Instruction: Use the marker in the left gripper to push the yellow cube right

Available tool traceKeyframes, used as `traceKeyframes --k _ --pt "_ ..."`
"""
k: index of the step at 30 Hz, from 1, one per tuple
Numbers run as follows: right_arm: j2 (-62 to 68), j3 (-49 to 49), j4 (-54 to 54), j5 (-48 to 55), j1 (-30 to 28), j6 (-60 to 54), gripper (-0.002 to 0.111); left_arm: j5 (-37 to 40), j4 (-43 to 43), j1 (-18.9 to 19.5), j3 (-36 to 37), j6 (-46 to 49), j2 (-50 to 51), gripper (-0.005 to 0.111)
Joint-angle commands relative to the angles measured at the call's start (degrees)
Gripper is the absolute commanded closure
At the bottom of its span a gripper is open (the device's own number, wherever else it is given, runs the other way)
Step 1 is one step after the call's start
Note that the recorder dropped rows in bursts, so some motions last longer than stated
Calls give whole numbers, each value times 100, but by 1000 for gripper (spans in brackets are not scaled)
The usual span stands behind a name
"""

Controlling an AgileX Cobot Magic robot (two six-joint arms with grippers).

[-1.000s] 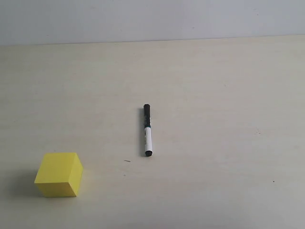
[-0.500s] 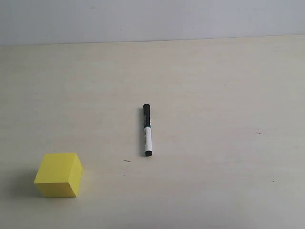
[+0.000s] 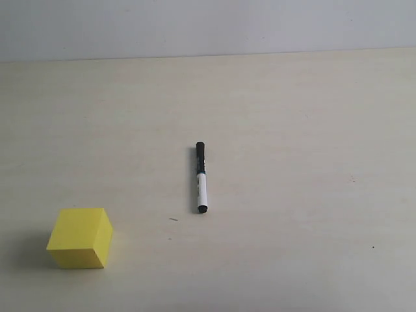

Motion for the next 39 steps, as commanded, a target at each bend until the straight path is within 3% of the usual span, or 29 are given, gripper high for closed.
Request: traceKeyframes --k 1,5,9,11,18,24,27,39 --pt "-33 23 -31 -39 -35 2 108 258 -377 -980 -361 -322 830 107" --pt "-33 23 -31 -39 -35 2 108 177 -296 -2484 -1063 -1120 1883 107" --pt "-33 23 -31 -39 -35 2 108 291 236 -3547 -2180 -2071 3079 107" --pt "-33 23 -31 -39 -35 2 108 314 320 -3882 -2773 -2092 3692 107" --pt "-33 23 -31 -39 -35 2 108 278 517 -4153 -3770 -2419 5051 102" --pt "-33 23 -31 -39 -35 2 108 149 517 -4153 -3784 -2419 5376 66" --pt "-33 23 -31 -39 -35 2 108 30 517 -4153 -3784 -2601 5446 56" --pt "-33 23 -31 -39 -35 2 108 -385 558 -4153 -3784 -2771 5685 59"
